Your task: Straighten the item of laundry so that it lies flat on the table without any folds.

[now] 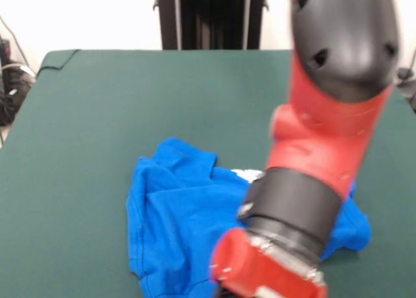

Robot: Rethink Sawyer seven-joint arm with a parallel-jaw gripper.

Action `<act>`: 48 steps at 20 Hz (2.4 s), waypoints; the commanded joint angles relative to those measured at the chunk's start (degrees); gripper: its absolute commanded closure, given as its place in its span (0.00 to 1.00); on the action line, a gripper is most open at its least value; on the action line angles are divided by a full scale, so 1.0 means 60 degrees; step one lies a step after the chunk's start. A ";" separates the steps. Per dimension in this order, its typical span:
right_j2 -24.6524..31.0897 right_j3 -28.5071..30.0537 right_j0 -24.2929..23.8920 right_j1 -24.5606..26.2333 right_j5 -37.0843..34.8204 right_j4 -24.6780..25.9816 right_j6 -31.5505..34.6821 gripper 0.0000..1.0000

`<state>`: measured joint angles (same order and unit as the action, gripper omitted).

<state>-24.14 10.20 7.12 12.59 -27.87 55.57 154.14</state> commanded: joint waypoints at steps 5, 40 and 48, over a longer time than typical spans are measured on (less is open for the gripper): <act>0.3313 0.3780 -0.0853 -0.1565 -0.3468 -0.4916 -0.3405 0.00; 0.6071 0.3059 -0.1317 -0.0425 -1.2942 -0.8763 -0.3907 0.00; 0.5556 0.5419 -0.1022 -0.1592 -0.7509 -0.8411 -0.3183 0.00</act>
<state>5.42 24.28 -1.46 6.54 -97.49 4.69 140.89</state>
